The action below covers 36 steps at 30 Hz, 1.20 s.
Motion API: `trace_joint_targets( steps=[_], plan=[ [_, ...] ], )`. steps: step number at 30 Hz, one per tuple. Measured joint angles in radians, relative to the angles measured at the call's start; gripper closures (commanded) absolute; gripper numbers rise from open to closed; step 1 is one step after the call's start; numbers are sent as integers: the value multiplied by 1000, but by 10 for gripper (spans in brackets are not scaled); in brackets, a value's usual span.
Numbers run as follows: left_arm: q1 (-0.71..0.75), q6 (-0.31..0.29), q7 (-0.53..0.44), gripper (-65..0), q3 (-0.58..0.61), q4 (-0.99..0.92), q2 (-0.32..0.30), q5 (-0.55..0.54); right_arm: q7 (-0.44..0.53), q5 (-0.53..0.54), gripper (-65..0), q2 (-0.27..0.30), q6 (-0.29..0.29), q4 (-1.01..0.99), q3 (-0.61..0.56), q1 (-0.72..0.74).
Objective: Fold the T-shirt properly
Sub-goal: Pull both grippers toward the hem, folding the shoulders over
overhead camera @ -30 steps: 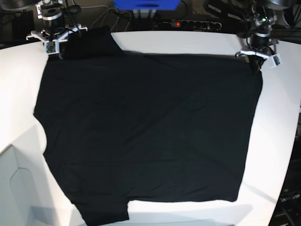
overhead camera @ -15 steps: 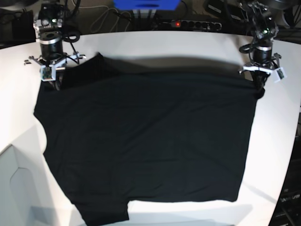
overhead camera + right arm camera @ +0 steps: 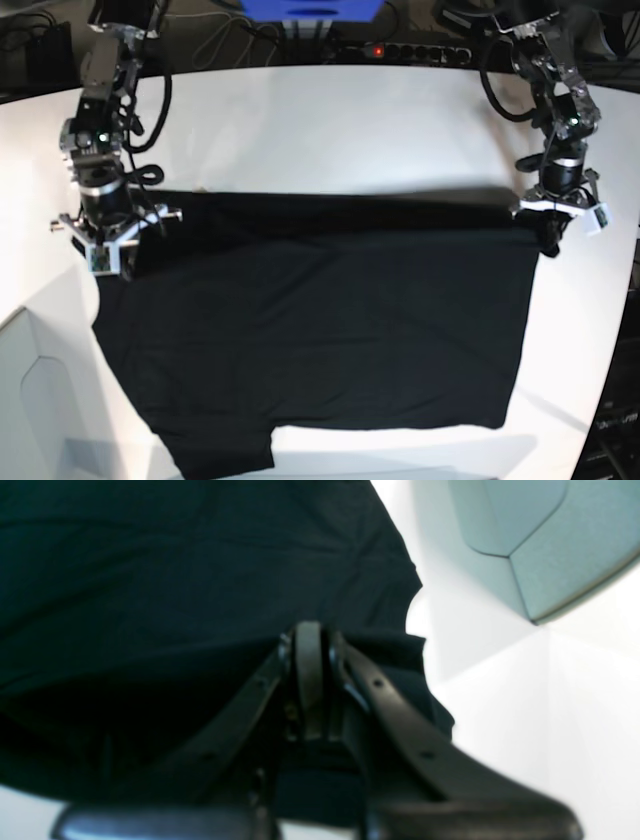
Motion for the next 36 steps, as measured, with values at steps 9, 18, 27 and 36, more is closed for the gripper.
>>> trace_joint_targets(
  steps=[9,18,27,36],
  plan=[
    [-139,-2,66,0,0,-77,-6,-2,6,0,0,51,3,-218,-9,168],
    [-196,0,72,0,2,-170,-24,0,7,-2,0,61,3,-373,-35,303],
    [-259,0,73,0,2,-239,-24,0,5,-2,0,61,3,-452,-35,358],
    [-327,0,73,0,2,-314,-24,2,8,-3,0,61,3,-462,-35,376]
  ],
)
